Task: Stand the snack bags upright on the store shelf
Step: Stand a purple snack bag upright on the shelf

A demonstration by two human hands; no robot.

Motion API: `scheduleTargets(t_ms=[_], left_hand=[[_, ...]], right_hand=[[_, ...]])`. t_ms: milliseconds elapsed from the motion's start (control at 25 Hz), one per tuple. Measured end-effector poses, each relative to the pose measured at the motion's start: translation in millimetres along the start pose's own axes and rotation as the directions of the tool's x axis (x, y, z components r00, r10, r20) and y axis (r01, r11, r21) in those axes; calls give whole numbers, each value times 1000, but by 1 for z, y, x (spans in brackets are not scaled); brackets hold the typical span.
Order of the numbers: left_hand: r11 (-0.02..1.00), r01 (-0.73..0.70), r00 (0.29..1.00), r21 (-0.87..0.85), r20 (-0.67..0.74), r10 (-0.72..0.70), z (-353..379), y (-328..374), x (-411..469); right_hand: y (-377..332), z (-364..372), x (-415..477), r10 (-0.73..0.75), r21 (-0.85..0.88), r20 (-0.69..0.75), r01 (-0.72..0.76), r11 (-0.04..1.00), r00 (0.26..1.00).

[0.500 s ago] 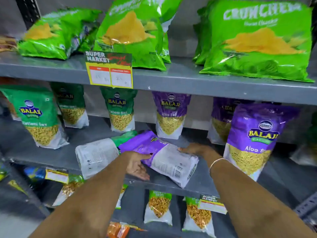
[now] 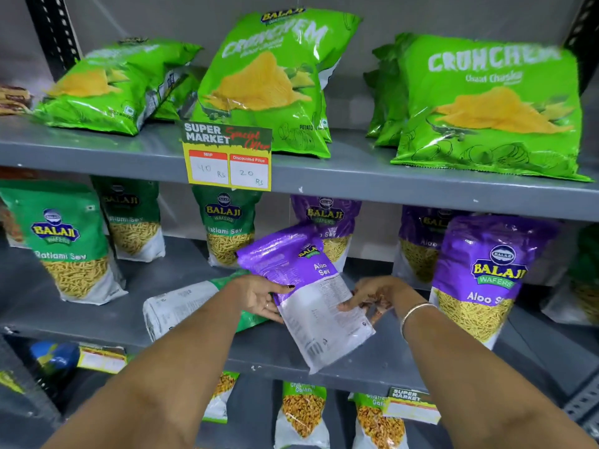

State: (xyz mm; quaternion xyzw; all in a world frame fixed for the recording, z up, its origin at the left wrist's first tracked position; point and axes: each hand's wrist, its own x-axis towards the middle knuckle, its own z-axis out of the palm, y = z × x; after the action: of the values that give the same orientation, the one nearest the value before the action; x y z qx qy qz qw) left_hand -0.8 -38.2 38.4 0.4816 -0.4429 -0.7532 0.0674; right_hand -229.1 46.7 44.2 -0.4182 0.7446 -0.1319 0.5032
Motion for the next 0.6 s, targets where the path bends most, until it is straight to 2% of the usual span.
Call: scheduleTargets(t_ms=[80, 200, 320, 440, 520, 600], left_hand=[[995, -59, 998, 84, -1, 59, -5, 15, -6], [962, -203, 974, 182, -62, 217, -8, 31, -7], [886, -359, 910, 294, -100, 402, -1, 39, -2], [795, -459, 846, 397, -78, 528, 6, 38, 13], [752, -504, 815, 424, -52, 576, 9, 33, 22], [745, -520, 820, 418, 0, 572, 10, 27, 28]], right_hand=[[-9, 3, -7, -56, -8, -17, 56, 998, 998], [-11, 11, -5, -186, 6, -146, 189, 982, 972], [-4, 21, 8, -307, 72, -374, 357, 931, 875], [10, 29, 28, -263, 76, -583, 373, 925, 769], [20, 36, 39, -231, 112, -638, 386, 916, 734], [29, 42, 42, -212, 159, -662, 412, 897, 719]])
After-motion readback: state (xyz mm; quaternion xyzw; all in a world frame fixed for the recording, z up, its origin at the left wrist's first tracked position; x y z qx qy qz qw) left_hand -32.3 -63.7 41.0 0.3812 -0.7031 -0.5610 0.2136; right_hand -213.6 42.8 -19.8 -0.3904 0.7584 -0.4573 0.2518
